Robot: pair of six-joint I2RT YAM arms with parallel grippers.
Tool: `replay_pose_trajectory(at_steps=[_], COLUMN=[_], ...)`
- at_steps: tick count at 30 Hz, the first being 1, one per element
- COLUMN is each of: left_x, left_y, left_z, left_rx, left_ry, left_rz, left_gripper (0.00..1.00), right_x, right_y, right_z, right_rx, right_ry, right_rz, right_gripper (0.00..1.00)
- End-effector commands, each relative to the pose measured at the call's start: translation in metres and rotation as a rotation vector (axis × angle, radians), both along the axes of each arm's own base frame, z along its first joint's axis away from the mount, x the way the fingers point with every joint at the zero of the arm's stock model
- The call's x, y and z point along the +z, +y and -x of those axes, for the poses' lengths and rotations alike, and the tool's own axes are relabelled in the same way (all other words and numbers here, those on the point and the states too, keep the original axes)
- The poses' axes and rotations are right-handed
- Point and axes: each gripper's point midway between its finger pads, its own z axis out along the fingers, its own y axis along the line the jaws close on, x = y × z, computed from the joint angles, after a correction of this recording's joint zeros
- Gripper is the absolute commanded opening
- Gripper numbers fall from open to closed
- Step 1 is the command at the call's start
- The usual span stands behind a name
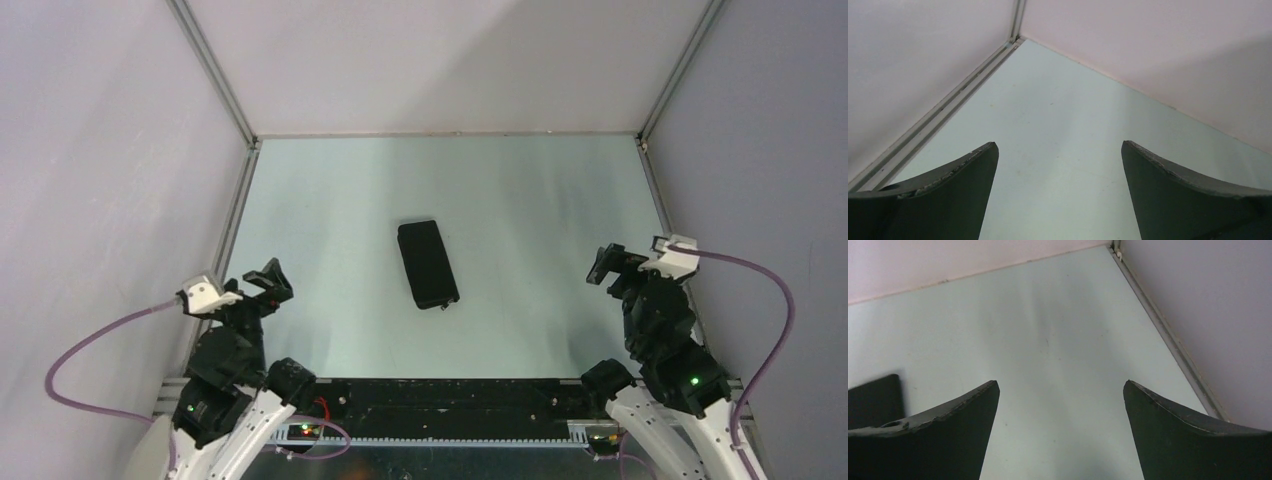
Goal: Sort the hair-cutting tools
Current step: Reset both arms
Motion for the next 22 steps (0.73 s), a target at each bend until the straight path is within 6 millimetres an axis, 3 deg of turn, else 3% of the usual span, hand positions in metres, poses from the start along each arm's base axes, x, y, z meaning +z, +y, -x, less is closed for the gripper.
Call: replay_pose_trajectory(at_steps=[1,11,22], left_x=[-0.001,-0.016,-0.026], left_y=[0.016,0.017,0.012], left_z=[0.003,-0.01,-0.024], left_rx=[0.094,0.146,0.141], left_ry=[-0.058,0.043,0.088], left_rz=[0.018,-0.071,-0.085], left_gripper=[1.0,1.0,1.0], right_x=[0.005,0.002,0.003], right_y=[-0.009,-0.028,-0.028], right_z=[-0.003,0.006,0.005], right_rx=[-0.04,-0.125,-0.116], right_ry=[-0.089,-0.15,-0.16], right_rz=[0.022,-0.019,-0.012], right_gripper=[0.98,0.99,0.99])
